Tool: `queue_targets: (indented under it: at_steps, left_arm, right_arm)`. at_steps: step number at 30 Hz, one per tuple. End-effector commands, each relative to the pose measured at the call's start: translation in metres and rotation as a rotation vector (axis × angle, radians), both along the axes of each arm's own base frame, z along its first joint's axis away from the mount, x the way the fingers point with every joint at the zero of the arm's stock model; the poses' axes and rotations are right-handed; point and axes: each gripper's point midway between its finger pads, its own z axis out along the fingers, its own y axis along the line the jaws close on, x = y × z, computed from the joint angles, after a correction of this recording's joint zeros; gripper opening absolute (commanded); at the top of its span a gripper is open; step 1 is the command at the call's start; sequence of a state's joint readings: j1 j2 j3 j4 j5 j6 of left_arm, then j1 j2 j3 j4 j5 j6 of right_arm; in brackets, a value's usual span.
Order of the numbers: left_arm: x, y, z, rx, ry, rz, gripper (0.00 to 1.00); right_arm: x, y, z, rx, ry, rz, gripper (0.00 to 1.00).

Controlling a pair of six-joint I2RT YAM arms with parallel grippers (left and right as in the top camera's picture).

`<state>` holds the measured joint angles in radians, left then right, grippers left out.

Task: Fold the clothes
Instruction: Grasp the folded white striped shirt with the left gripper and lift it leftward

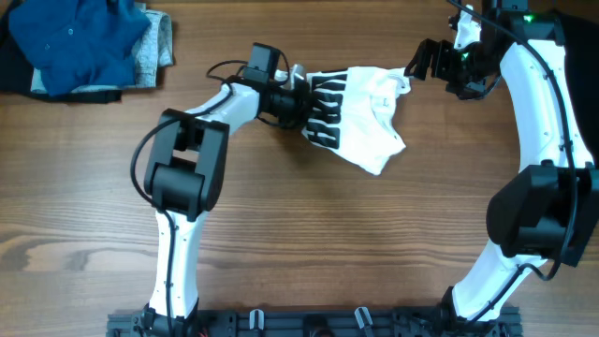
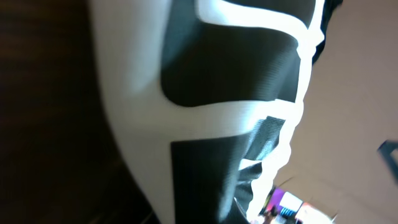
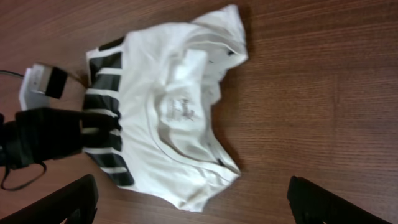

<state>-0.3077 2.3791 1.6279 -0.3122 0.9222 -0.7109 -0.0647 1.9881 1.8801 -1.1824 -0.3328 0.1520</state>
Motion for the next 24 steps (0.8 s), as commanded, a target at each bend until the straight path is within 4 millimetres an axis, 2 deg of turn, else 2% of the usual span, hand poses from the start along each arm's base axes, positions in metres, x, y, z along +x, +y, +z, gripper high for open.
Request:
queue_targets:
  at_steps: [1,6,11,14,18,19,20,21,22,24]
  left_arm:
    - [0.034,0.065,-0.016,0.043,0.056,0.185,0.04]
    - [0.07,0.153,-0.017,0.057,0.018,0.358,0.04]
    - [0.085,0.225,-0.02,0.094,-0.021,0.474,0.03]
    - [0.079,0.238,-0.024,0.098,0.025,0.499,0.04]
    - [0.057,0.236,-0.034,0.112,0.153,0.493,0.05]
    - [0.052,0.235,-0.036,0.119,0.176,0.49,0.2]
    - [0.05,0.235,-0.037,0.125,0.19,0.491,0.58]
    - [0.049,0.235,-0.039,0.136,0.196,0.494,0.87]
    - [0.049,0.237,-0.04,0.145,0.194,0.498,1.0]
    - [0.055,0.242,-0.041,0.168,0.166,0.512,1.0]
  right_arm:
    - [-0.001,0.002,-0.004,0.007,0.006,0.03,0.98]
    - [-0.001,0.002,-0.004,0.008,0.005,0.029,0.98]
    - [-0.001,0.002,-0.004,0.008,0.005,0.027,0.98]
    - [-0.001,0.002,-0.004,0.01,0.008,0.021,0.98]
    - [-0.001,0.002,-0.004,0.011,0.009,0.019,0.98]
    - [-0.001,0.002,-0.004,0.011,0.008,0.019,0.98]
    - [-0.001,0.002,-0.004,0.011,0.008,0.019,0.98]
    - [-0.001,0.002,-0.004,0.011,0.008,0.019,0.98]
    - [-0.001,0.002,-0.004,0.011,0.008,0.019,0.98]
    - [-0.001,0.002,-0.004,0.011,0.008,0.019,0.98]
